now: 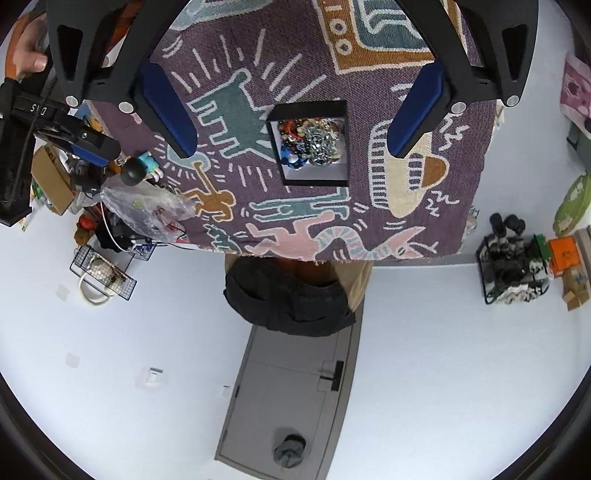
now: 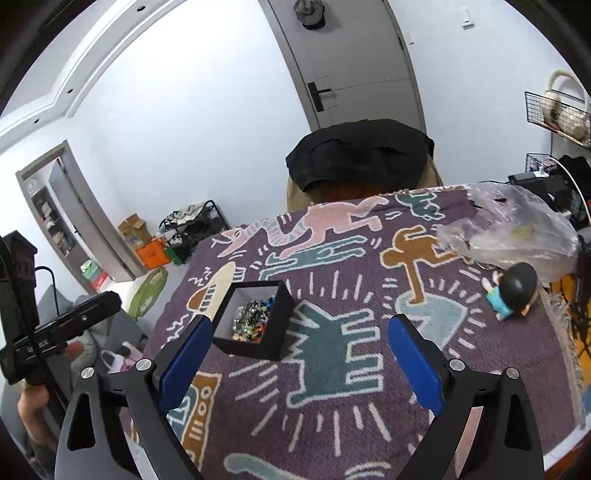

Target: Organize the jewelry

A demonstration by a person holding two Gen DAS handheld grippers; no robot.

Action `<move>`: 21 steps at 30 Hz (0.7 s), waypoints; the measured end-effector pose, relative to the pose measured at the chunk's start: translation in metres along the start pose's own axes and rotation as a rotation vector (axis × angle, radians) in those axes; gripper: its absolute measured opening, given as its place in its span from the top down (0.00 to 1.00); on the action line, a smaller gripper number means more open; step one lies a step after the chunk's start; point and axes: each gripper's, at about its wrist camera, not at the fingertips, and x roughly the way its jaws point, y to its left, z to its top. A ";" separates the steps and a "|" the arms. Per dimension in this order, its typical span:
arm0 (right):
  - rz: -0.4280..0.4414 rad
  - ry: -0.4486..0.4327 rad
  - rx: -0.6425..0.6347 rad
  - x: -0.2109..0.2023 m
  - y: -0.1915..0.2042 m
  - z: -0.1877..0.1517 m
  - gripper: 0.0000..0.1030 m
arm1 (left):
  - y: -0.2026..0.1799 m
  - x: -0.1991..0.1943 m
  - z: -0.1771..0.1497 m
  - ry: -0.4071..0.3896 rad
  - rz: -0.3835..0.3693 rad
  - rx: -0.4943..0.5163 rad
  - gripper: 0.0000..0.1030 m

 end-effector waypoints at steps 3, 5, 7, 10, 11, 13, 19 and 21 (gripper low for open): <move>-0.009 -0.007 -0.009 -0.011 -0.001 -0.007 0.07 | -0.006 -0.013 -0.006 -0.023 0.001 0.004 0.00; -0.011 -0.010 -0.021 -0.018 -0.001 -0.011 0.07 | -0.010 -0.019 -0.009 -0.032 0.011 0.010 0.00; -0.012 -0.009 -0.024 -0.024 -0.001 -0.014 0.07 | -0.014 -0.026 -0.013 -0.038 0.020 0.024 0.00; -0.015 -0.010 -0.020 -0.031 0.000 -0.020 0.07 | -0.018 -0.036 -0.023 -0.056 0.028 0.035 0.00; -0.017 -0.008 -0.016 -0.033 0.000 -0.023 0.07 | -0.019 -0.038 -0.026 -0.060 0.032 0.035 0.00; -0.020 0.000 -0.008 -0.034 0.000 -0.028 0.07 | -0.019 -0.044 -0.034 -0.068 0.031 0.036 0.00; -0.031 0.007 -0.032 -0.043 0.001 -0.047 0.07 | -0.023 -0.061 -0.057 -0.109 0.069 0.060 0.00; -0.028 0.013 -0.037 -0.047 0.000 -0.054 0.07 | -0.023 -0.064 -0.064 -0.108 0.061 0.053 0.00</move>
